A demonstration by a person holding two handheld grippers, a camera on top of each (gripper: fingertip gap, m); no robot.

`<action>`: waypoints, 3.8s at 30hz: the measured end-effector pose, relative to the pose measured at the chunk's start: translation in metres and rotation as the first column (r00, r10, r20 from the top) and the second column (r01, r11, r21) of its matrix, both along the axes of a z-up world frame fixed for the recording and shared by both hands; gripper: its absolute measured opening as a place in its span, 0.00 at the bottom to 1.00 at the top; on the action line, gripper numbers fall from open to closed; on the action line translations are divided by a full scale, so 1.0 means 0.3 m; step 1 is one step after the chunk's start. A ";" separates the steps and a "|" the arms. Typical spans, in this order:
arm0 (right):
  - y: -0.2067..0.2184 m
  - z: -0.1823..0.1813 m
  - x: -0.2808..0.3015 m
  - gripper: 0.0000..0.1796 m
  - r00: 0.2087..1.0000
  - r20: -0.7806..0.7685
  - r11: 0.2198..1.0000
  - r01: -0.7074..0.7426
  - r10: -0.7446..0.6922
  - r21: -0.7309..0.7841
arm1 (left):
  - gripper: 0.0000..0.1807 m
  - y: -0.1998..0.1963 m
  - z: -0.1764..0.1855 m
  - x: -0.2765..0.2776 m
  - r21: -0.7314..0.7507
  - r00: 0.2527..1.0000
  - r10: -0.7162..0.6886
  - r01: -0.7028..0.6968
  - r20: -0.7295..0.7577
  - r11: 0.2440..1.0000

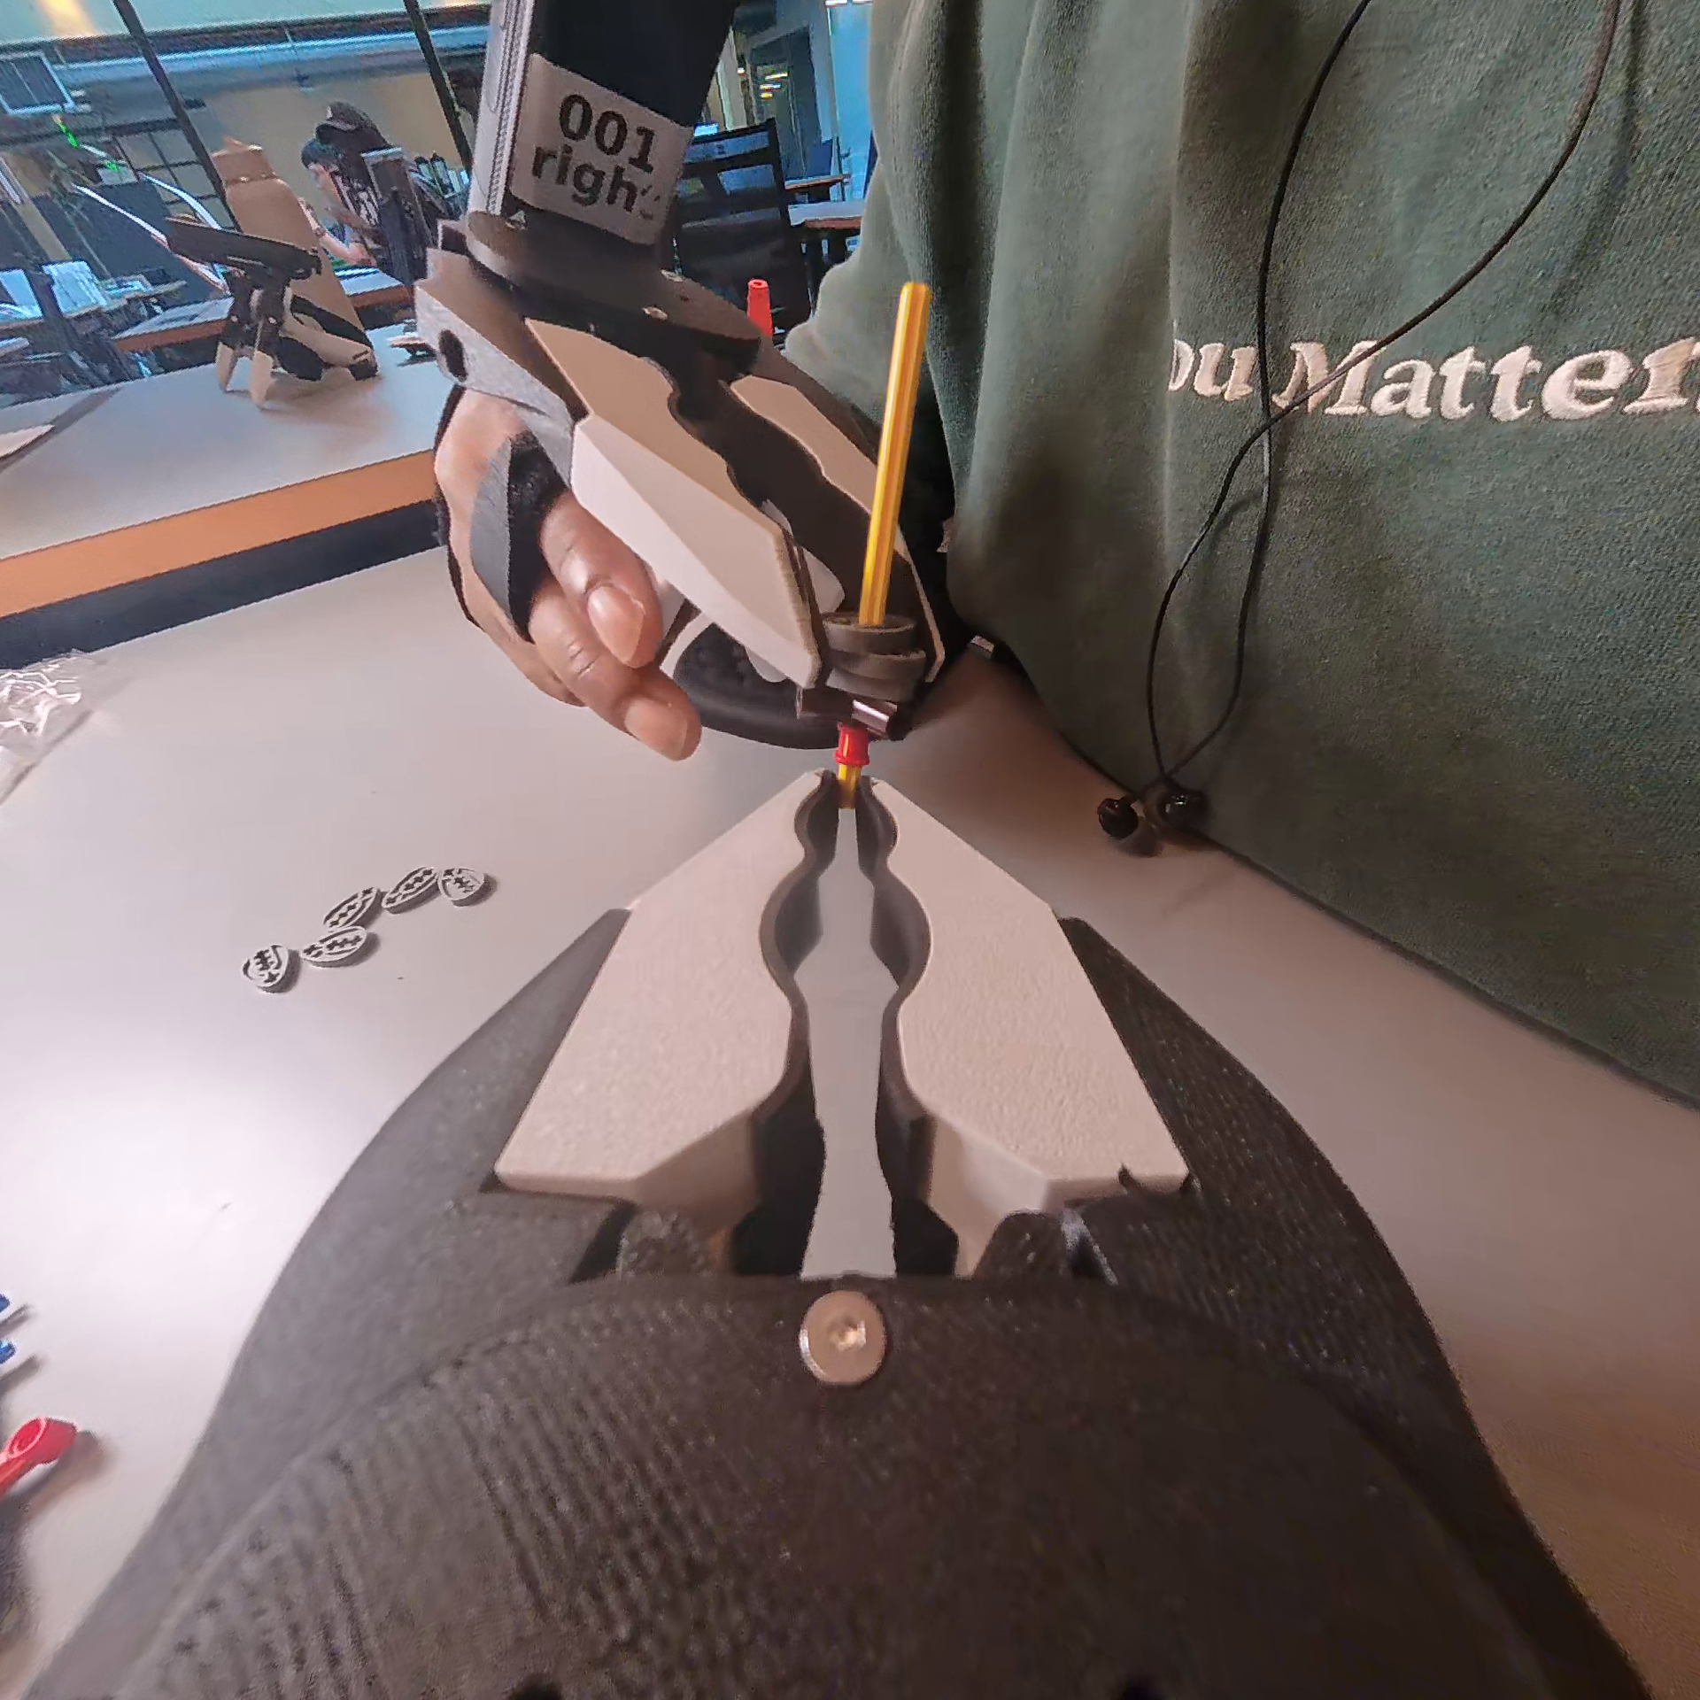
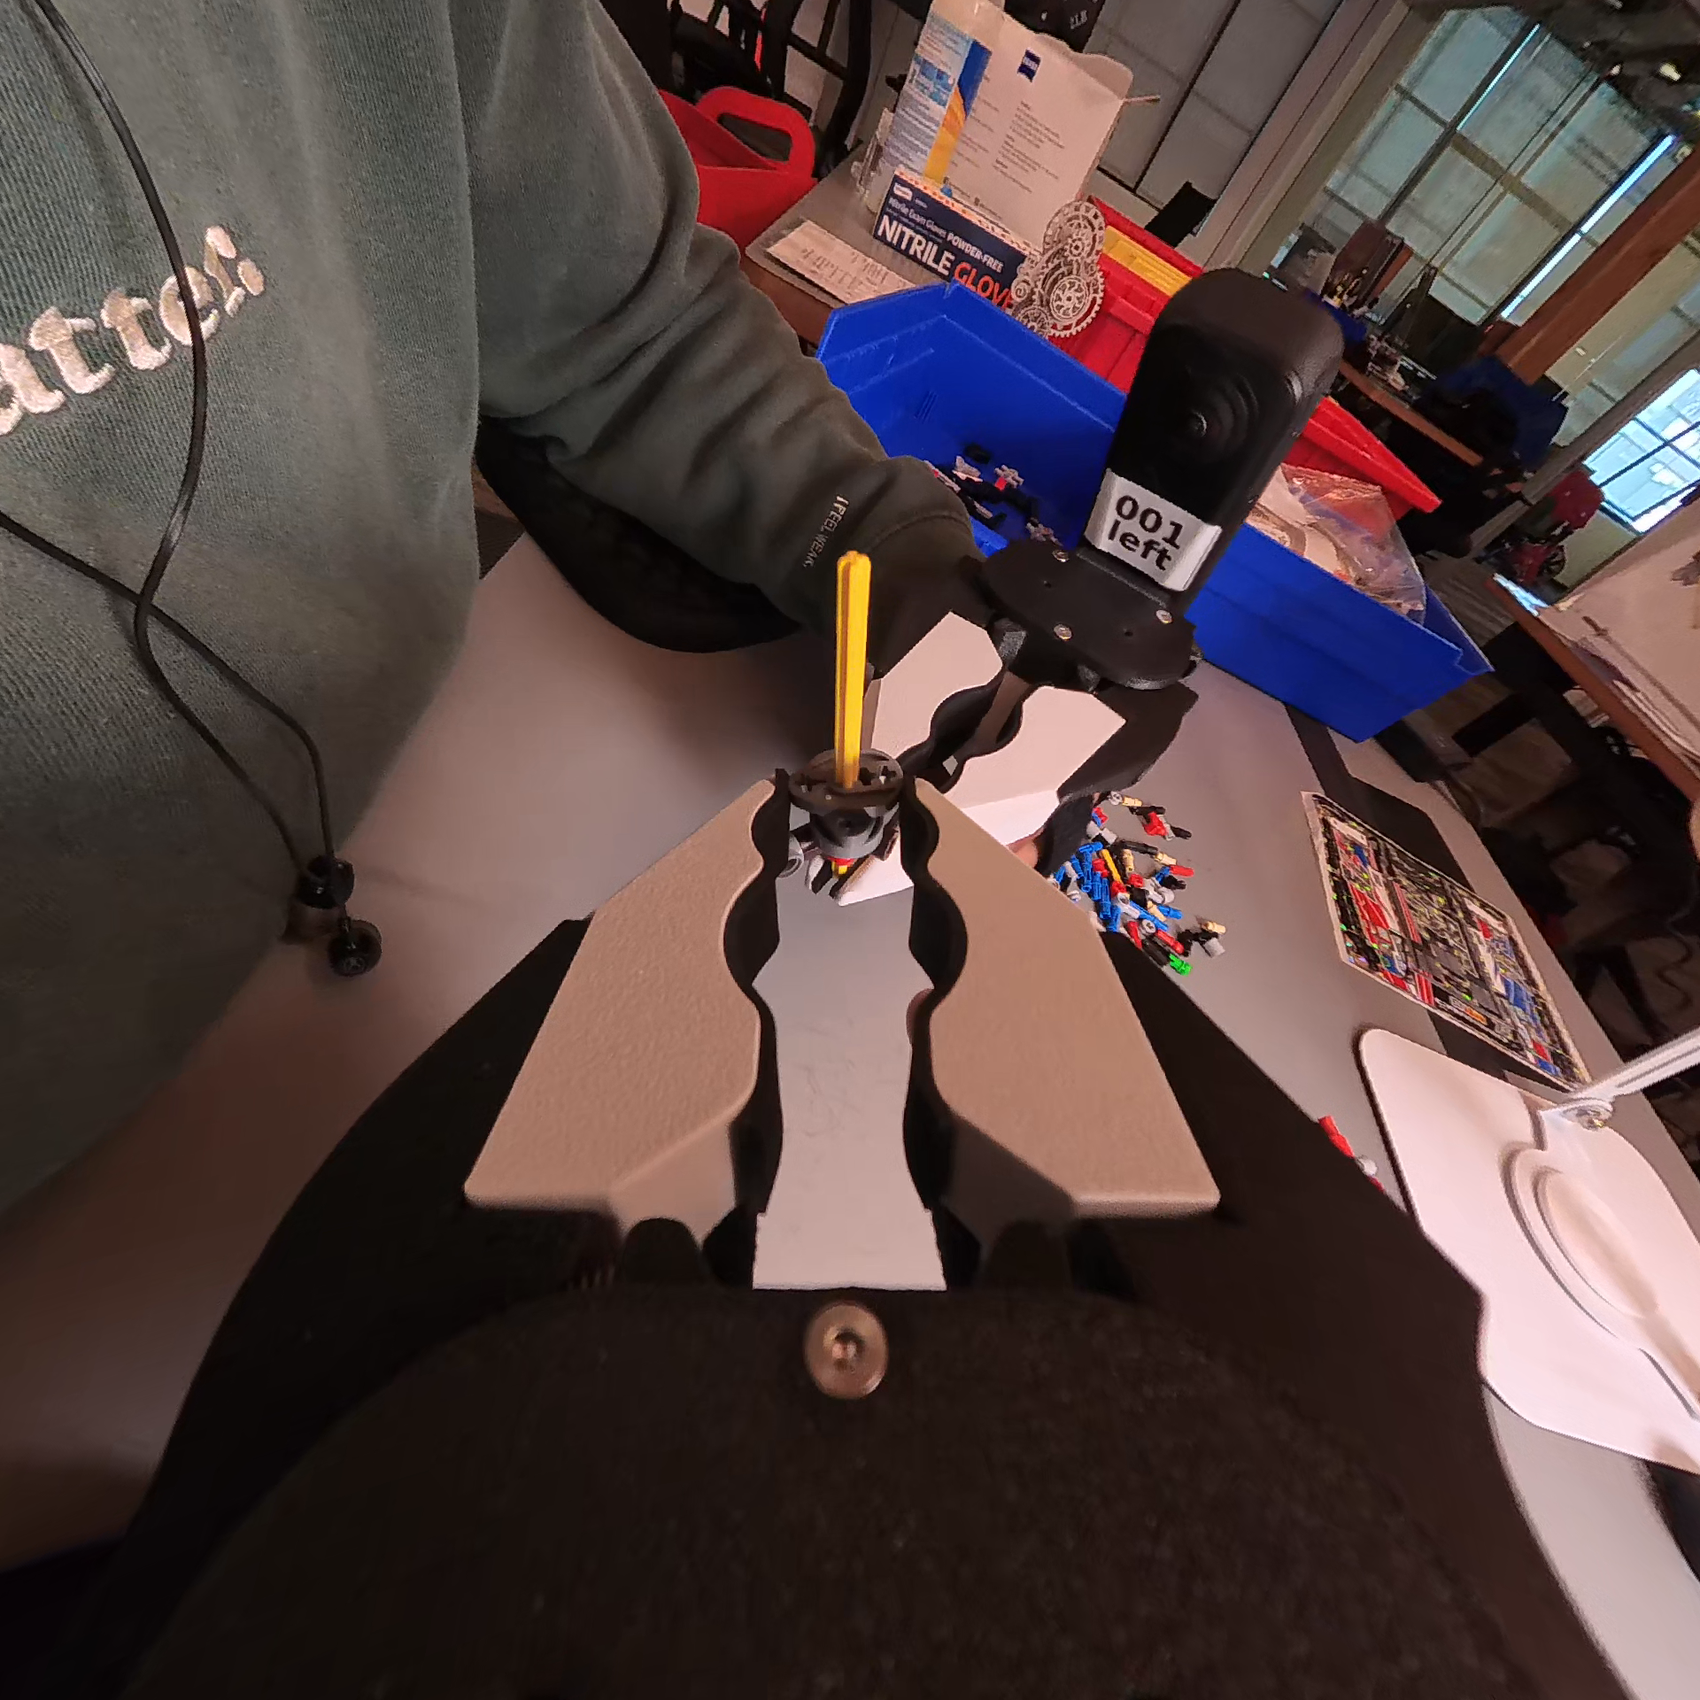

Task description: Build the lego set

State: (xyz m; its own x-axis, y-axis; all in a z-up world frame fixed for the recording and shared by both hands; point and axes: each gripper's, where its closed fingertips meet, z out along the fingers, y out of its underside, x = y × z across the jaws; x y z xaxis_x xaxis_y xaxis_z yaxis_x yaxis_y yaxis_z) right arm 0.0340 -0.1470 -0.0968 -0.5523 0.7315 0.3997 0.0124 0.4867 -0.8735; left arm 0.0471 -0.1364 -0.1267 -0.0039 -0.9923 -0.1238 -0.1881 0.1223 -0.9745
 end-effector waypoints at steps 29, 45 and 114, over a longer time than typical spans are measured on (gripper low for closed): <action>0.570 -0.391 0.232 0.09 0.707 0.578 0.908 0.378 -0.408 0.179 | 0.01 0.203 -0.118 -0.151 0.010 0.924 0.340 -0.343 -0.174 0.939; 0.549 -0.393 0.198 0.14 0.719 0.555 0.905 0.381 -0.419 0.190 | 0.01 0.203 -0.105 -0.155 -0.003 0.927 0.342 -0.346 -0.154 0.938; 0.144 0.035 -0.020 0.01 0.995 -0.029 0.966 0.085 -0.095 -0.243 | 0.01 0.126 -0.067 -0.069 -0.099 0.978 0.204 -0.208 -0.053 0.973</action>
